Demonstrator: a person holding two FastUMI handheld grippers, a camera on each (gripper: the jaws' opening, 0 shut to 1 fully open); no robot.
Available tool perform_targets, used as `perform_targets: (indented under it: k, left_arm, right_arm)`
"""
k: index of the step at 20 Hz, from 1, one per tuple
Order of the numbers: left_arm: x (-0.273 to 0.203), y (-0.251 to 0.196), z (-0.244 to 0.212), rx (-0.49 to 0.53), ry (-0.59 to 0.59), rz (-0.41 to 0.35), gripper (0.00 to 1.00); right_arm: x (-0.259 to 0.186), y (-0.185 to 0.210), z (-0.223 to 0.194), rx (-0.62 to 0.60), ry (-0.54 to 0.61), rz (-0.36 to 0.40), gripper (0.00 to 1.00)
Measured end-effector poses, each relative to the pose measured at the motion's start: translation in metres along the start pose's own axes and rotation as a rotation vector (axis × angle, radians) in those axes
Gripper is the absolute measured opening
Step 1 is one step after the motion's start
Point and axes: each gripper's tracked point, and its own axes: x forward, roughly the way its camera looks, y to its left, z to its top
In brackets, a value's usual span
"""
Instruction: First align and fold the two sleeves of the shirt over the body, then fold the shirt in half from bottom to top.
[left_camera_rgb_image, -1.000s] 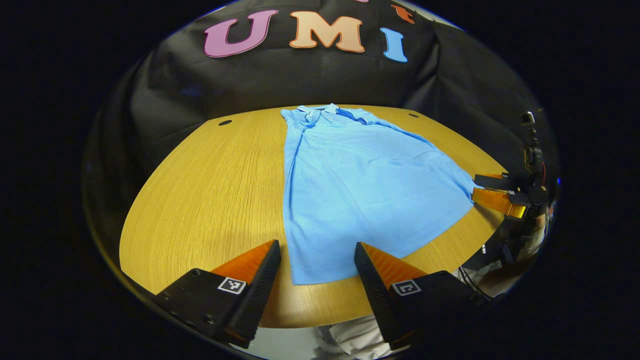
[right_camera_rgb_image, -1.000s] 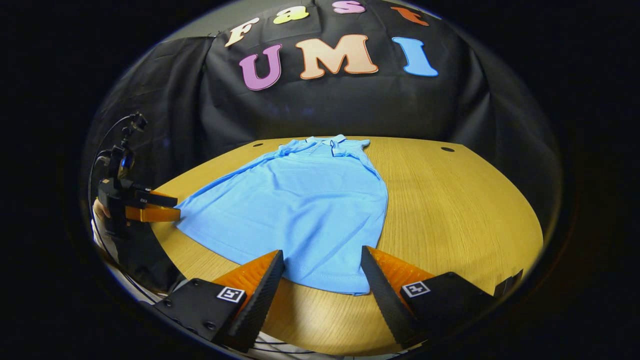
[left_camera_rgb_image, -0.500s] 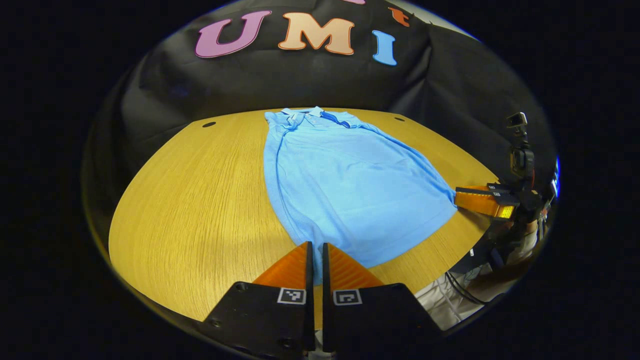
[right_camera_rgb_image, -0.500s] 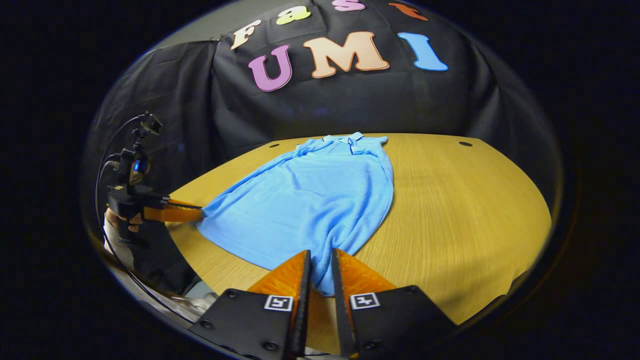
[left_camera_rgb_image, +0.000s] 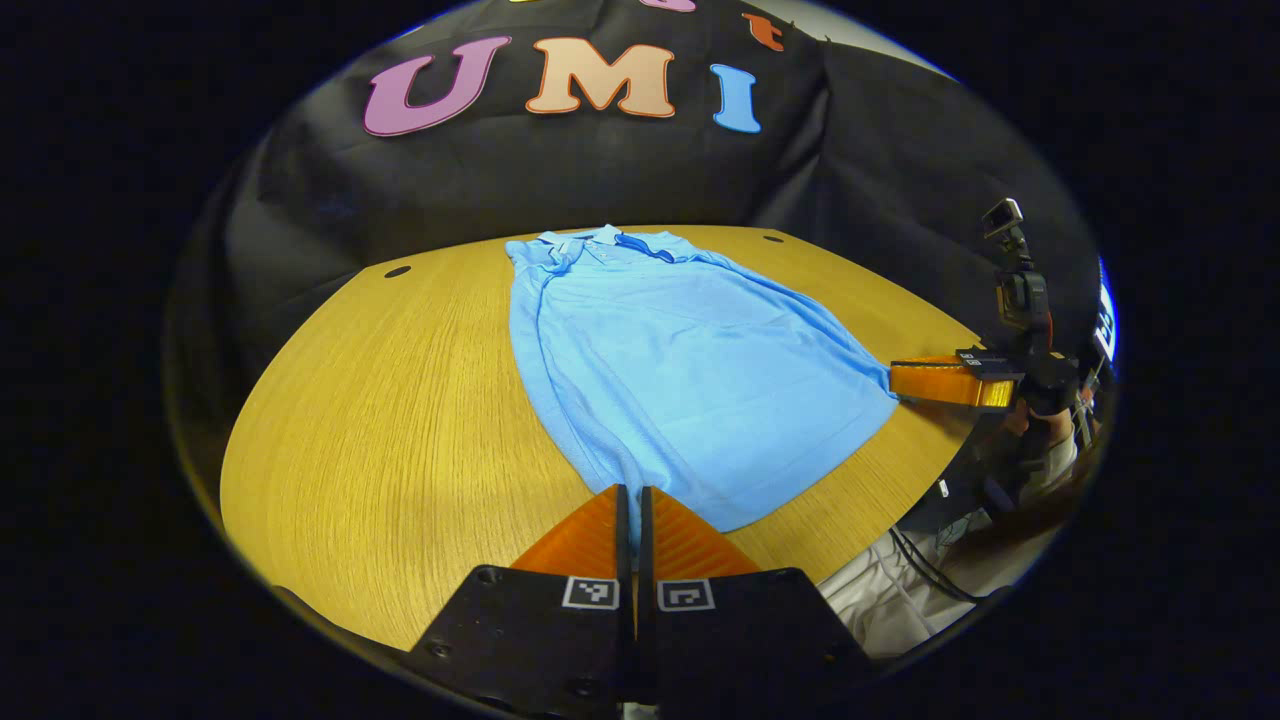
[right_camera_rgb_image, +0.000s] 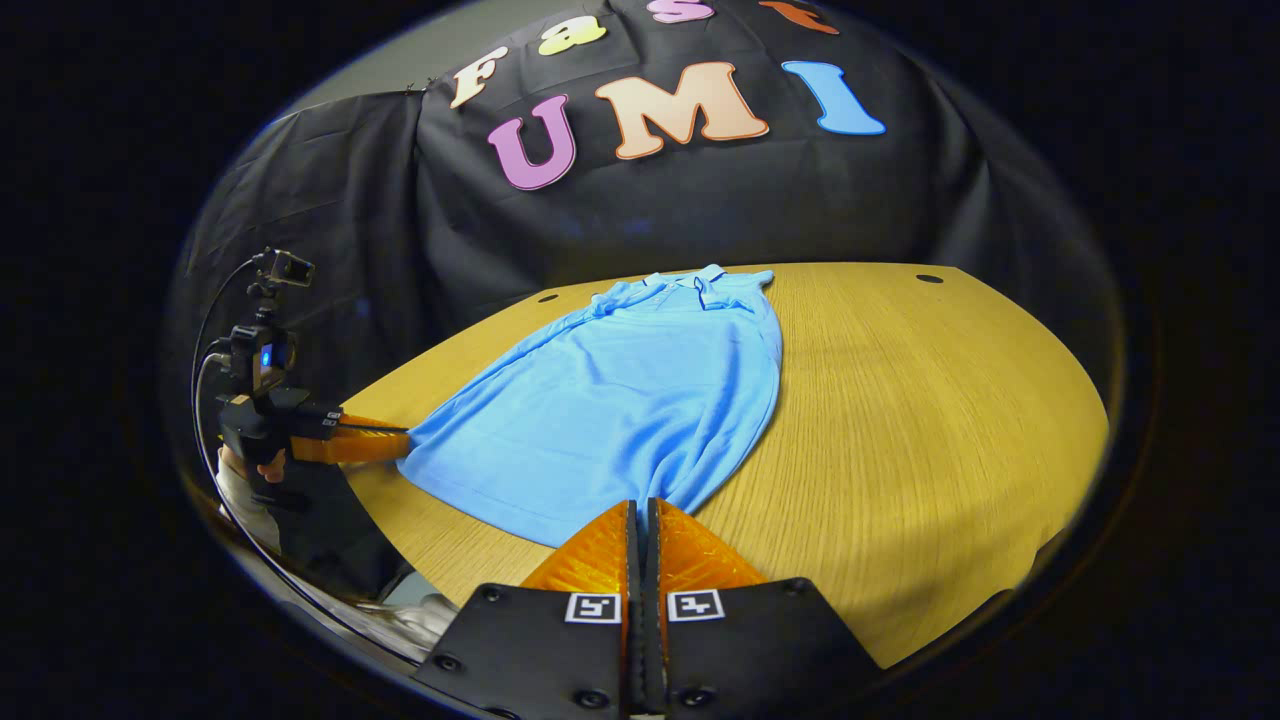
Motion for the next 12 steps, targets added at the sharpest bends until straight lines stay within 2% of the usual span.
perform_targets:
  k: [3,6,12]
  left_arm:
    - [-0.002,0.003,0.01,-0.008,-0.023,0.003,0.0]
    - [-0.003,0.004,0.038,-0.023,-0.087,-0.014,0.0]
    - [0.01,0.035,0.106,-0.104,-0.23,-0.016,0.0]
  right_arm:
    - [-0.001,-0.001,0.014,-0.021,-0.032,-0.012,0.03]
    - [0.0,0.003,0.045,-0.013,-0.099,0.001,0.03]
    - [0.018,-0.009,0.091,-0.103,-0.13,-0.062,0.02]
